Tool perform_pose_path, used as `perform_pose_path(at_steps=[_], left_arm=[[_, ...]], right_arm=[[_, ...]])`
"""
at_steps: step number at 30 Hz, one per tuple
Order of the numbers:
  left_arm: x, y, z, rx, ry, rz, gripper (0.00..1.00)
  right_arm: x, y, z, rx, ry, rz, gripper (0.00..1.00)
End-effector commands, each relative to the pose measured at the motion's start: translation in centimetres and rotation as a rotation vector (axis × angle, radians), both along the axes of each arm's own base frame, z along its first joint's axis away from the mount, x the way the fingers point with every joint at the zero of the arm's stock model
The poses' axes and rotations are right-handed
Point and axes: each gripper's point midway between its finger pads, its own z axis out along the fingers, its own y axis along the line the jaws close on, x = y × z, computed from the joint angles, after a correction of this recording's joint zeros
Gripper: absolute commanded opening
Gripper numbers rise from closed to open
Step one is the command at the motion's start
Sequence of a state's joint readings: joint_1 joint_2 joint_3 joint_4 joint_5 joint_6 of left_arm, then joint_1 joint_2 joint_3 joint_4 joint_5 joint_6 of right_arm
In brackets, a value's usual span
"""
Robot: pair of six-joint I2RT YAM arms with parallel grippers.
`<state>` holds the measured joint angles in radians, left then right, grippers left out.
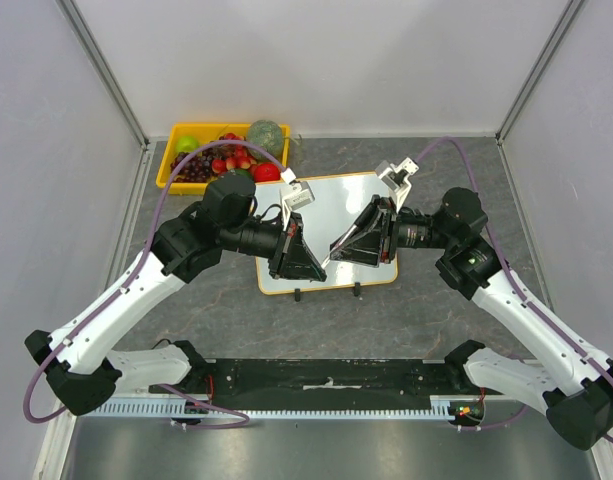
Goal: Write a sentence on the whiteboard
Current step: Pass from the left arm to the right
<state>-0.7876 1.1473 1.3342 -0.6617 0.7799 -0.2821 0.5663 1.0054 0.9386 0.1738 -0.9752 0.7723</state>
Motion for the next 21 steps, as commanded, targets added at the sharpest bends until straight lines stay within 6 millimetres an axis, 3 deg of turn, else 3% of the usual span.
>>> perform_pose_path(at_steps=[1, 6, 11, 20, 21], left_arm=[[-0.45, 0.09, 0.72, -0.025, -0.043, -0.037, 0.02], [-0.30, 0.34, 0.82, -0.028, -0.061, -0.015, 0.02], [-0.41, 0.42, 0.86, -0.032, -0.059, -0.016, 0.02], [-0.55, 0.38, 0.70, -0.035, -0.059, -0.022, 0.02], [-0.53, 0.42, 0.68, -0.035, -0.059, -0.020, 0.02]], right_arm=[[-0.50, -0.11, 1.49, 0.060, -0.011, 0.015, 0.37], [-0.62, -0.19, 1.92, 0.094, -0.004, 0.010, 0.41], [-0.62, -0.14, 1.82, 0.095, 0.005, 0.011, 0.30], [-0.59, -0.09, 1.66, 0.102, 0.034, 0.015, 0.27], [-0.66, -0.06, 1.65, 0.100, 0.035, 0.019, 0.23]])
